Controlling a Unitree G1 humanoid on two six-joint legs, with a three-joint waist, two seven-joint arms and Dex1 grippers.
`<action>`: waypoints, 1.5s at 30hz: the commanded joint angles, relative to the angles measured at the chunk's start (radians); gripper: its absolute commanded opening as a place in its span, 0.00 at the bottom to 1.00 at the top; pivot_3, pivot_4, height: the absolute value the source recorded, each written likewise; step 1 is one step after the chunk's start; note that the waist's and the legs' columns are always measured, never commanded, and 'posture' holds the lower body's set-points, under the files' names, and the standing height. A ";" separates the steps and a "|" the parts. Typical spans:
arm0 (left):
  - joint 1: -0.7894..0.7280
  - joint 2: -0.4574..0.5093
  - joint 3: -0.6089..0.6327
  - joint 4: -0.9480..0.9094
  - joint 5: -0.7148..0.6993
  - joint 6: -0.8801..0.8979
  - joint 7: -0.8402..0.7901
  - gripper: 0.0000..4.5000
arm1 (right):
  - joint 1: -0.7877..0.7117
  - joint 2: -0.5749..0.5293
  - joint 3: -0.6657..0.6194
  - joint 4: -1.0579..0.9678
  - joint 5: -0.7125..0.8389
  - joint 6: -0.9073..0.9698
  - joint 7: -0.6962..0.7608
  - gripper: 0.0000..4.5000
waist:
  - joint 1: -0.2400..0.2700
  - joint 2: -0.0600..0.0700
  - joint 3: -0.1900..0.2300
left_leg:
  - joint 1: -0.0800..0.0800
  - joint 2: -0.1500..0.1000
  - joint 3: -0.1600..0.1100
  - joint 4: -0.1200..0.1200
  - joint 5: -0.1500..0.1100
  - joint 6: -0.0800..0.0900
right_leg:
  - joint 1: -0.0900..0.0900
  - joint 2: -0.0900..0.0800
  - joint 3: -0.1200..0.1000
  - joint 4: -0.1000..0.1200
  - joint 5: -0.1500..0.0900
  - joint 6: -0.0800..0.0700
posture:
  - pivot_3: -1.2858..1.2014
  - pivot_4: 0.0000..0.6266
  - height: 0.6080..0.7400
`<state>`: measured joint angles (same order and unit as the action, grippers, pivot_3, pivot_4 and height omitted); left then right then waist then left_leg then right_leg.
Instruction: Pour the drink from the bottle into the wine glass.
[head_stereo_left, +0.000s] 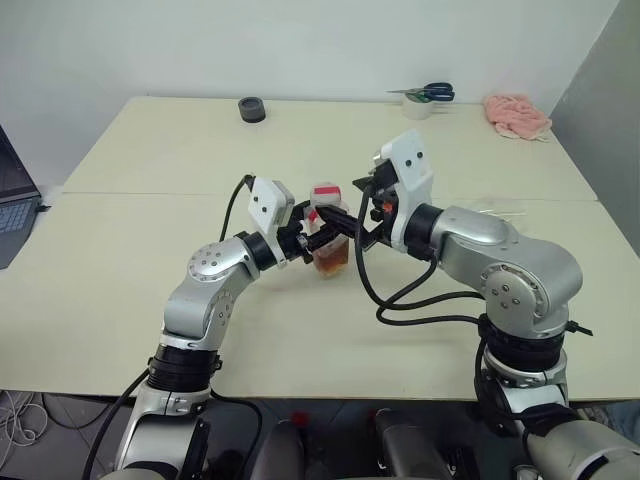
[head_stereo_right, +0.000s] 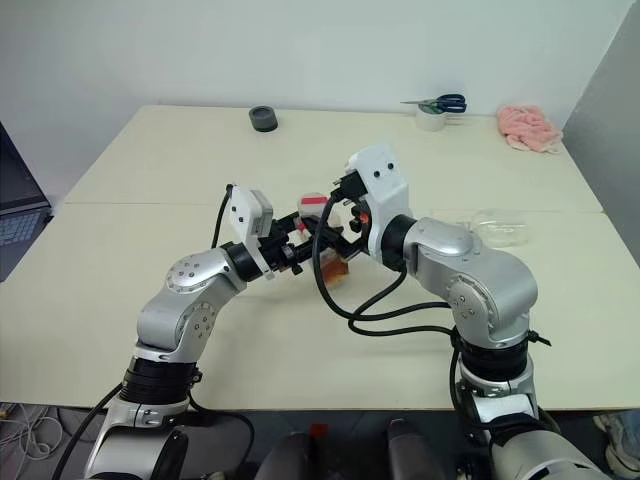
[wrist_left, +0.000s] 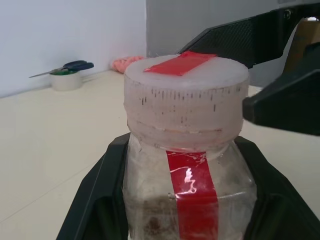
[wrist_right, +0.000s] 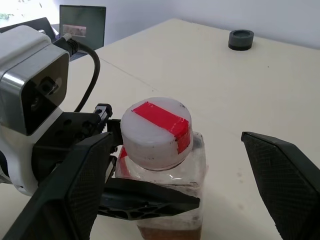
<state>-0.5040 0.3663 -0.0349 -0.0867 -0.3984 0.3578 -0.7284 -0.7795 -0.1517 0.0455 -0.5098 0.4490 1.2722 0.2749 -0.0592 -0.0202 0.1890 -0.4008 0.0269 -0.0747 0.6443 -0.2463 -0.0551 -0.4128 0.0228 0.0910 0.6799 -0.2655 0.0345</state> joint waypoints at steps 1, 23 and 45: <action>-0.009 -0.002 0.006 -0.052 0.001 -0.029 0.000 0.48 | -0.015 0.012 0.007 -0.036 -0.003 -0.010 -0.028 0.97 | 0.000 0.000 0.000 | 0.000 0.000 0.000 0.000 0.000 0.000 | 0.000 0.000 0.000 0.000 0.000 0.000 | 0.52 0.24 1.00; 0.002 0.012 0.016 -0.065 0.042 -0.024 0.010 0.48 | -0.108 -0.001 0.024 0.149 0.006 -0.156 0.037 0.00 | -0.001 0.000 0.000 | 0.000 0.000 0.000 0.000 0.000 0.000 | 0.000 0.000 0.000 0.000 0.000 0.001 | 0.52 0.24 1.00; -0.080 -0.026 0.008 0.053 0.076 -0.087 0.028 0.48 | -0.145 0.058 0.058 0.220 -0.042 -0.138 -0.050 0.86 | -0.001 0.000 0.000 | -0.001 0.001 0.001 -0.001 0.000 0.000 | -0.003 0.001 0.001 0.000 0.001 -0.001 | 0.52 0.24 1.00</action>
<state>-0.5596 0.3459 -0.0349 -0.0145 -0.3140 0.2974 -0.6928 -0.8956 -0.1017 0.1149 -0.2642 0.4125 1.1537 0.2344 -0.0598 -0.0202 0.1890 -0.4022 0.0275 -0.0736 0.6432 -0.2463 -0.0550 -0.4156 0.0235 0.0925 0.6800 -0.2649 0.0334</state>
